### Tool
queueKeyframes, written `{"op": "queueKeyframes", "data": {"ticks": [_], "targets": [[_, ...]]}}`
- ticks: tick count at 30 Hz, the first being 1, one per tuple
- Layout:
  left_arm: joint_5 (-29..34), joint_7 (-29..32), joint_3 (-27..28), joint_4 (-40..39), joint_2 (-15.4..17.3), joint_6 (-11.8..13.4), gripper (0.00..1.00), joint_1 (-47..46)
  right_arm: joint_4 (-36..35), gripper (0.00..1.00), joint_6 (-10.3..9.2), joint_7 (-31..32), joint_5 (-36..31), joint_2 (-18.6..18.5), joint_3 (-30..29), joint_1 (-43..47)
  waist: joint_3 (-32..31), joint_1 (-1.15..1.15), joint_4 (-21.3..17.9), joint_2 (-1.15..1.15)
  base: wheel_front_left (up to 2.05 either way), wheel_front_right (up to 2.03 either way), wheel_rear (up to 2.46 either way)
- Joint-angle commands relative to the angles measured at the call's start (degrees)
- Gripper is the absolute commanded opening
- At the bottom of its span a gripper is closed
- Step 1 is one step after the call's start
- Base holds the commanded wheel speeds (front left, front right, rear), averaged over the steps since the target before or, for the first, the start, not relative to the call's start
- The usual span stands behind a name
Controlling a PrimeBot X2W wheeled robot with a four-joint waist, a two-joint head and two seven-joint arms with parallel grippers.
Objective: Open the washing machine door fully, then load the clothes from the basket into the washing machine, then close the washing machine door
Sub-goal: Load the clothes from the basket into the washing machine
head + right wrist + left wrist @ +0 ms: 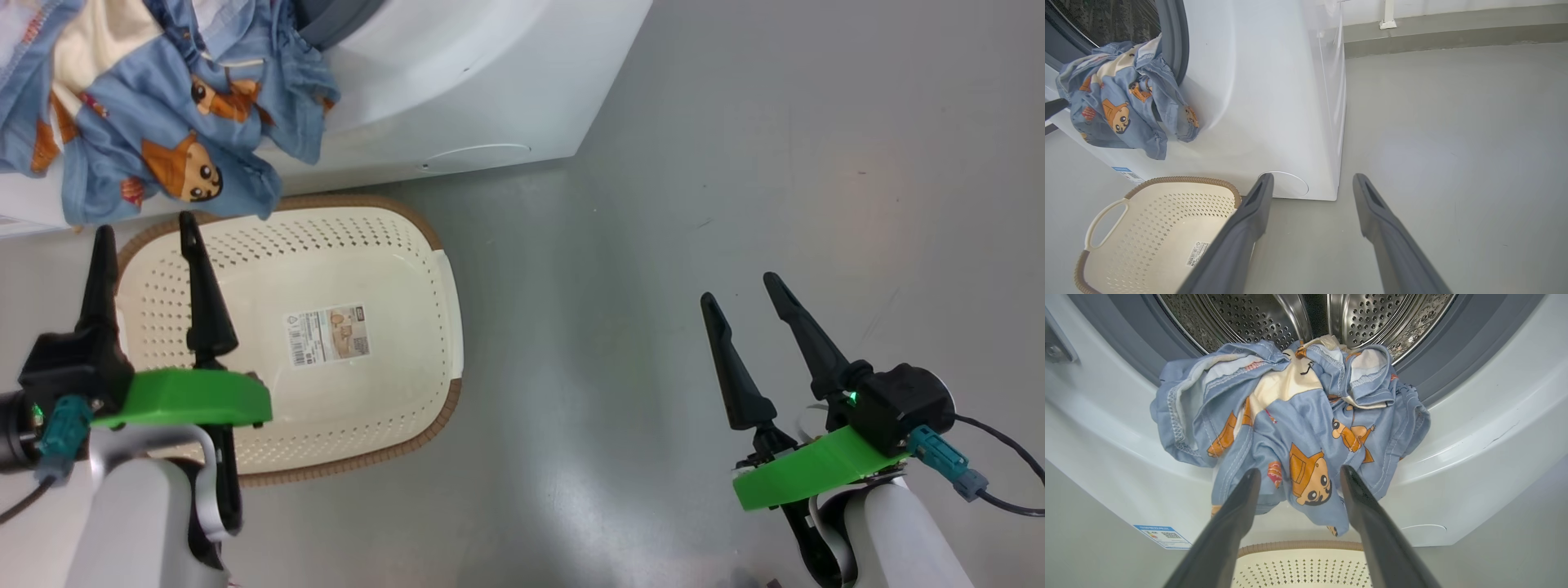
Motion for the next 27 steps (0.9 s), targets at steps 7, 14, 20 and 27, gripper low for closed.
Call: {"op": "queueKeyframes", "data": {"ticks": [7, 14, 20, 27], "targets": [[-0.25, 1.43, 1.67, -6.35, 1.75, 1.40, 1.00, 5.01, -1.46, 1.00, 0.09, -0.27, -1.59, 0.16, 0.44, -0.59, 0.03, 0.00, 0.61, 0.00, 0.00, 0.00, 0.00], [-0.81, 2.40, 1.38, -9.51, 1.89, 1.64, 1.00, 8.13, -1.80, 1.00, 0.09, -0.27, -2.48, 0.16, -0.48, -0.17, 0.11, 0.00, 1.50, 0.00, 0.00, 0.00, 0.00], [-0.84, 3.41, 1.30, -12.02, 2.49, 1.98, 1.00, 10.45, -1.91, 1.00, 0.09, -0.27, -2.92, 0.16, -1.18, -0.10, 0.34, 0.00, 2.31, 0.00, 0.00, 0.00, 0.00], [-0.86, 4.21, 0.87, -13.47, 2.47, 2.59, 1.00, 12.07, -1.70, 1.00, 0.09, -0.27, -3.20, 0.16, -1.21, -0.49, -0.08, 0.00, 2.92, 0.00, 0.00, 0.00, 0.00]]}}
